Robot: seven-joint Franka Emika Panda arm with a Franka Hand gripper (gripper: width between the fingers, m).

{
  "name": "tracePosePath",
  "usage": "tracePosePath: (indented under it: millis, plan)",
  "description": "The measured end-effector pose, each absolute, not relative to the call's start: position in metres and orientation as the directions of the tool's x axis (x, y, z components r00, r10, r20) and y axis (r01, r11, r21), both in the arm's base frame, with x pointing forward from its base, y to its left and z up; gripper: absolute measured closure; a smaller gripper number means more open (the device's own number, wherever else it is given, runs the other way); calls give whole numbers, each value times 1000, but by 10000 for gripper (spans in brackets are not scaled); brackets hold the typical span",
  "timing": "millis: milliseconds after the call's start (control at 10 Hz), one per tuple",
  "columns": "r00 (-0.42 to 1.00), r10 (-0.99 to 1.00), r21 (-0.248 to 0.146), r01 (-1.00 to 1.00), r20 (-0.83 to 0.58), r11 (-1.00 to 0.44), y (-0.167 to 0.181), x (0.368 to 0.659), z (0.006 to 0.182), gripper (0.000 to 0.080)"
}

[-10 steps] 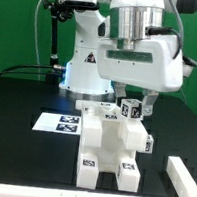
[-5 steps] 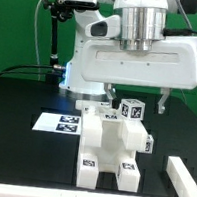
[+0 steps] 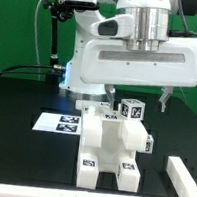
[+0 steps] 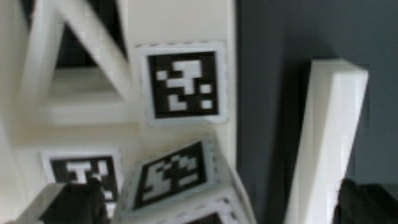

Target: Assemble chair

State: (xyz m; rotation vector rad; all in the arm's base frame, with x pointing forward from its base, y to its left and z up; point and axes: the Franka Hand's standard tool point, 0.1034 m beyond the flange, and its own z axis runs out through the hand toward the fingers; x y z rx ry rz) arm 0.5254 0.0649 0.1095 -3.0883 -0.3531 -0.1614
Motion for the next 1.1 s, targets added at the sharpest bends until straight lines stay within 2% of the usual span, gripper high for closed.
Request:
tracePosePath:
  millis: [100,300,400,700,1100]
  plan:
    - [978,177,-25,181,106,-983,65,525,110,150]
    - [986,133,-30,137,105,-990,65,525,109,417]
    - [994,30,-42,34,101,-999,65,525,109,521]
    - [979,-184,-63,-179,89,-982,65,525,109,520]
    - [846,-528,-104,-521,68,-847,68,527,109,520]
